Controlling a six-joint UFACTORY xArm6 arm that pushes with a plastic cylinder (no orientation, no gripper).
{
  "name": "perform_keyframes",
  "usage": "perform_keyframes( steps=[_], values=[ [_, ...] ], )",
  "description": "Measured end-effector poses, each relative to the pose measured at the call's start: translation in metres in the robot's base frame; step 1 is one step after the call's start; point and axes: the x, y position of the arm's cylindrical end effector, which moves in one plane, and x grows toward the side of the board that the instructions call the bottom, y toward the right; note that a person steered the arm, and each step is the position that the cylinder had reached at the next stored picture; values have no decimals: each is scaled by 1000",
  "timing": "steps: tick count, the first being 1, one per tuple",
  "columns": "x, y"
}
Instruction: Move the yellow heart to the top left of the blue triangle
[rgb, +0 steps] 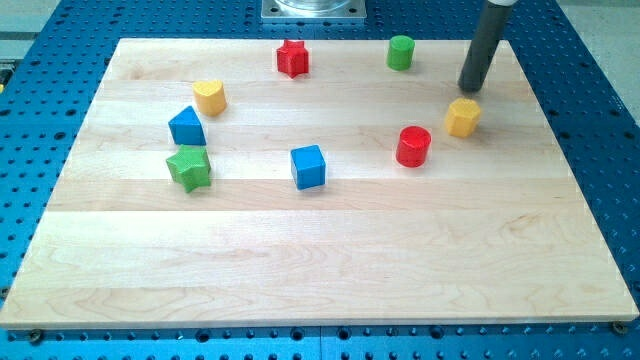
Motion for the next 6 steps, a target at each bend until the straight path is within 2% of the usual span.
perform_keyframes(
  steps=[1, 4, 5, 6],
  values=[
    [-13, -68],
    [18, -287],
    [40, -344],
    [46, -369]
  ],
)
